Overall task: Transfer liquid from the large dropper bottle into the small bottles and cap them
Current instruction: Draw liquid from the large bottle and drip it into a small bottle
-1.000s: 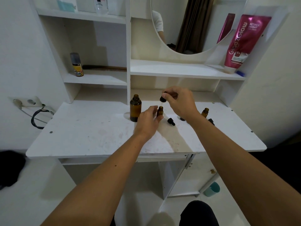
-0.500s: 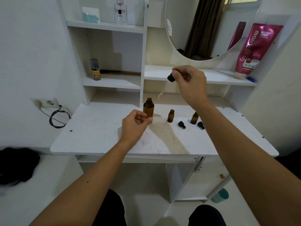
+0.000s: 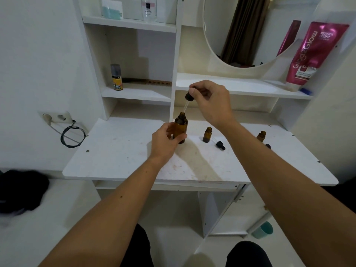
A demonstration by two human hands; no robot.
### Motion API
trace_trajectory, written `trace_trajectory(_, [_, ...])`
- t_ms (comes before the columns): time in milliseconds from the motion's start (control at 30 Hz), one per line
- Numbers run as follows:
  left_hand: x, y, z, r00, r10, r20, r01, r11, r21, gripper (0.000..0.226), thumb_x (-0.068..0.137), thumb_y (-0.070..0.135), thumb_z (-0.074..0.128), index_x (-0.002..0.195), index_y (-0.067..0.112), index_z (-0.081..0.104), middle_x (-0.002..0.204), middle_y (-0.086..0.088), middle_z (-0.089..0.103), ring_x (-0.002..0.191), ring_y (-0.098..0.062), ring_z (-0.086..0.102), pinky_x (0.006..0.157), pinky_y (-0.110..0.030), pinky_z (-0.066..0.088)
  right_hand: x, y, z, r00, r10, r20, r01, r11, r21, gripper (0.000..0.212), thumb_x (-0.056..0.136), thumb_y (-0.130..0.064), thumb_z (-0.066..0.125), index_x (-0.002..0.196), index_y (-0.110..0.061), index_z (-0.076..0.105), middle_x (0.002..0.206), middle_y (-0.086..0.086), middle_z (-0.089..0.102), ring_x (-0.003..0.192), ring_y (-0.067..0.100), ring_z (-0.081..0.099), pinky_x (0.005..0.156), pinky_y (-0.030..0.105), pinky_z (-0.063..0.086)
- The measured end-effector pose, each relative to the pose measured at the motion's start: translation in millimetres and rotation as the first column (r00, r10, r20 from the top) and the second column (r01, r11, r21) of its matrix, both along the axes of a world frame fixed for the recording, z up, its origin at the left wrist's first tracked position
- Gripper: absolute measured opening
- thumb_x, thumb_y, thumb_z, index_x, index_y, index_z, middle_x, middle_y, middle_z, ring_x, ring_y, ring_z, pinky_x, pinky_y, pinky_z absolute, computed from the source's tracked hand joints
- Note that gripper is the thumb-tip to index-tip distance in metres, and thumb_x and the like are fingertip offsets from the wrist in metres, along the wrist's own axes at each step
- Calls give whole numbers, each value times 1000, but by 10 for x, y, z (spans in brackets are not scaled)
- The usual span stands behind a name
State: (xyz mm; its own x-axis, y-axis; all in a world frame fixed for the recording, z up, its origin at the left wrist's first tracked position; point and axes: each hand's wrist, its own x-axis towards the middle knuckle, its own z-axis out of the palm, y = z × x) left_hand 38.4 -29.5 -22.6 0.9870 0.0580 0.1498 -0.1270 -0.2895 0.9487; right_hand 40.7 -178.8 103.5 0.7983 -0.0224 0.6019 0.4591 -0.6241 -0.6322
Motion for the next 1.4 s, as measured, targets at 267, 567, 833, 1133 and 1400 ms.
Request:
trace_trajectory(267, [-1,1,-8,1000,-1,-2,1,1000,-14,53,86,33,82,132,20,61,125,2,70,115,-19,66,108,-42,51,90,93,-185,995,-30,-95,24,998,-62,8,97,-21,74,97,-14,78,77,-22,63,70,-18,58,66,1,43])
trace_trajectory(567, [-3,-7,-5,1000,1,-2,-1,1000,-2,54,86,35,81,134,20,59,128,2,69,116,-20,66,109,-43,51,80,112,-211,991,-37,-129,32,999,-45,10,97,-22,74,99,-14,79,81,-16,68,74,-2,61,67,3,46])
trace_trajectory(833, [-18,-22,2,1000,6,-3,-6,1000,18,58,86,36,81,137,20,57,132,2,67,120,-21,64,110,-42,50,47,102,-171,990,10,-138,-14,999,-31,17,99,-25,71,112,-16,78,96,-9,74,87,-1,66,77,4,50])
trace_trajectory(1133, [-79,-26,4,1000,10,12,-11,998,55,63,86,38,81,139,20,54,134,1,66,122,-22,63,109,-42,51,-38,-42,188,998,-44,40,41,998,52,18,97,-23,73,111,-13,78,98,-6,76,89,4,69,87,14,55])
trace_trajectory(1400, [-244,-75,-12,986,131,102,-135,990,35,50,83,37,84,120,26,53,117,5,63,99,-16,65,88,-25,57,-234,-401,224,997,-68,45,64,994,86,19,97,-24,74,111,-13,79,95,-8,76,88,1,69,85,13,54])
